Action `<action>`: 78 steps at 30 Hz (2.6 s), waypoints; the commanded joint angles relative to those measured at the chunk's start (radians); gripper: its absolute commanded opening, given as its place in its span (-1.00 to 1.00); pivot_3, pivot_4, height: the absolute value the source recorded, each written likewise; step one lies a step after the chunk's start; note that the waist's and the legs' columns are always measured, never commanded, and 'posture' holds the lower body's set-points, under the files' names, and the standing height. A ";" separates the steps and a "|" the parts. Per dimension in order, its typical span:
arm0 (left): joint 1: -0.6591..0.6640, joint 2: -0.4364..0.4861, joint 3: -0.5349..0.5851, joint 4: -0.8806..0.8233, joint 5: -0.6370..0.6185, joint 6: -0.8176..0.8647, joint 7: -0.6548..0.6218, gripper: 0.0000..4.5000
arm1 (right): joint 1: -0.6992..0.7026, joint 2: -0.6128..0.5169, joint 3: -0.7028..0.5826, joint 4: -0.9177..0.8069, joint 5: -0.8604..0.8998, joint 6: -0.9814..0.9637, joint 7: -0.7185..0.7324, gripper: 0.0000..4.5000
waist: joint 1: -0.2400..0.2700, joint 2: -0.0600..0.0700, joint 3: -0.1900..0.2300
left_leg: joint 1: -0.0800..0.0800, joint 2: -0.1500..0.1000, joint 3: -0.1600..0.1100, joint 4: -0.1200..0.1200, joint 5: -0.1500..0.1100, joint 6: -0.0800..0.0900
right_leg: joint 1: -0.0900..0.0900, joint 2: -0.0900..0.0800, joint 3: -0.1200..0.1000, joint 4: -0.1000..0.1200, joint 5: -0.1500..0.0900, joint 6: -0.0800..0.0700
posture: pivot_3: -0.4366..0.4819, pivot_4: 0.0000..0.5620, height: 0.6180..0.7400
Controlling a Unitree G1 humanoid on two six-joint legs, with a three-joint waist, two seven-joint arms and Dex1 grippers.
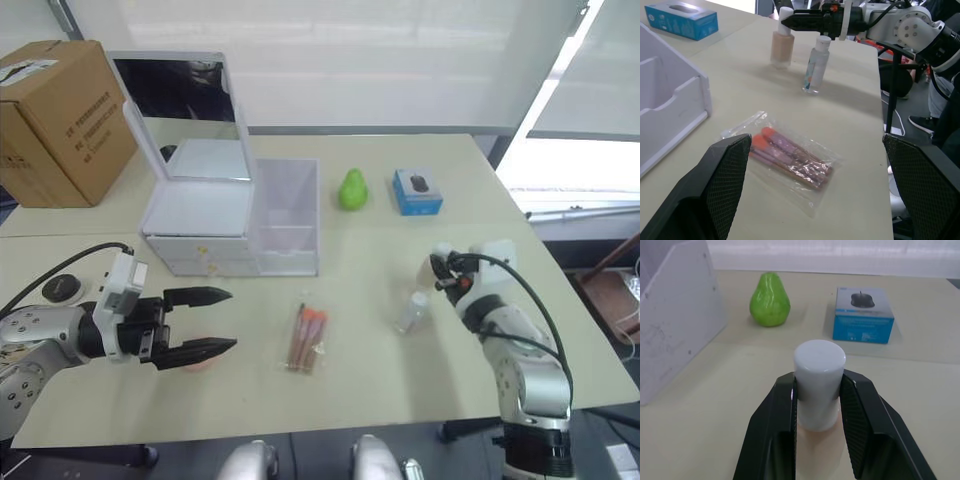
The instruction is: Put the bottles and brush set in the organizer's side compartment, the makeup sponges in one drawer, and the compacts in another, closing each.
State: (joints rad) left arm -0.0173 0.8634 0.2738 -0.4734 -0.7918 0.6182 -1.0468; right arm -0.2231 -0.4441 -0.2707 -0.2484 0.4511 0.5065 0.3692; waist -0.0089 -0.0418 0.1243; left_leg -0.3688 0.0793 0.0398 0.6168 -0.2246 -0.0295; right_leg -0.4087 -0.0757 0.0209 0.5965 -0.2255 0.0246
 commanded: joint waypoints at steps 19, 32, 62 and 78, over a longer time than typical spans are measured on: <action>0.113 -0.223 0.138 -0.223 0.000 -0.039 0.413 1.00 | -0.586 0.176 0.361 0.076 0.001 0.209 -0.043 -0.59 | 0.005 -0.001 -0.001 | -0.001 -0.001 -0.006 0.002 0.000 0.000 | 0.001 0.003 -0.001 0.000 0.005 -0.008 | -0.05 -0.47 0.88; 0.146 -0.218 0.141 -0.247 -0.008 -0.055 0.423 1.00 | -0.544 0.277 0.426 0.197 -0.124 0.103 -0.007 -0.59 | -0.003 0.002 0.001 | -0.002 0.000 -0.007 0.004 0.000 0.000 | 0.001 0.003 -0.001 0.001 0.005 -0.008 | -0.05 -0.47 0.88; 0.123 -0.195 0.138 -0.220 -0.023 -0.048 0.413 1.00 | -0.521 0.390 0.405 0.327 -0.190 -0.030 0.044 -0.59 | -0.008 0.002 0.001 | -0.001 0.001 -0.007 0.004 0.000 0.000 | 0.001 0.004 -0.003 0.001 0.003 -0.007 | -0.05 -0.47 0.88; 0.135 -0.192 0.141 -0.234 -0.038 -0.043 0.424 1.00 | -0.558 0.432 0.386 0.496 -0.242 -0.157 0.035 -0.59 | -0.006 0.002 0.001 | -0.001 0.002 -0.007 0.004 0.000 0.000 | 0.001 0.005 -0.003 0.000 0.003 -0.007 | -0.05 -0.47 0.88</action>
State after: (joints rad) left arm 0.1207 0.6610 0.3979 -0.6805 -0.8151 0.5832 -0.6250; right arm -0.7682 -0.0056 0.1434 0.2289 0.2252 0.3767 0.4142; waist -0.0153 -0.0393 0.1254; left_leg -0.3703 0.0815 0.0324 0.6206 -0.2246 -0.0295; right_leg -0.4080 -0.0709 0.0181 0.5970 -0.2224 0.0174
